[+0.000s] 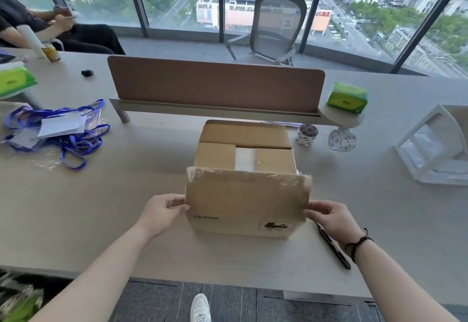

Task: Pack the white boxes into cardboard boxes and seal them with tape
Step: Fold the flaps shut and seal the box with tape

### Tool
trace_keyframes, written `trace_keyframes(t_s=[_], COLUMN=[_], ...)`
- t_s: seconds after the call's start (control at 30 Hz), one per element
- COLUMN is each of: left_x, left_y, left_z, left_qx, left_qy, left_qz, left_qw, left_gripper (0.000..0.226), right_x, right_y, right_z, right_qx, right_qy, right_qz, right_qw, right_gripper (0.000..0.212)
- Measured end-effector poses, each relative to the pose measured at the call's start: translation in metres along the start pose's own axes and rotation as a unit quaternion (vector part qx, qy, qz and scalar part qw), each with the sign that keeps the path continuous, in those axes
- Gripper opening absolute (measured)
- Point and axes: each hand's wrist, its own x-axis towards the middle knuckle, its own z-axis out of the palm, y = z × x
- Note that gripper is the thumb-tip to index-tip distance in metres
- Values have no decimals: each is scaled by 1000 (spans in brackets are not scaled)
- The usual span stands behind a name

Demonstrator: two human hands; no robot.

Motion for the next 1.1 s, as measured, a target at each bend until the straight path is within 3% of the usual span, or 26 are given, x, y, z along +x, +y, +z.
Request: trace_keyframes(t_s=[0.13, 0.23, 0.4, 0.73, 0.97, 1.1], left_x=[13, 20, 22, 19, 32, 68], left_y=[4, 6, 6, 22, 13, 30], left_z=[10, 18, 26, 29, 20, 17], left_qx=[-42, -64, -99, -50, -142, -186], left_qy=[87, 121, 152, 168, 97, 76], left_qz=[-57, -94, -135, -150, -182, -171], left_qw=[994, 986, 974, 973, 968, 965], left_gripper=[12, 12, 11, 10, 20, 21], right_x=[12, 16, 19, 29, 48, 75], right_y=[1, 3, 10, 11, -4, -24], right_z=[19, 30, 34, 25, 15, 13], right_qx=[-5, -15, -14, -19, 37, 88], right_qy=[122, 147, 143, 108, 38, 82], right_qz=[34, 73, 101, 126, 169, 174], right_qw=[992, 986, 985, 986, 984, 977], right_gripper=[21, 20, 13, 15, 27, 25])
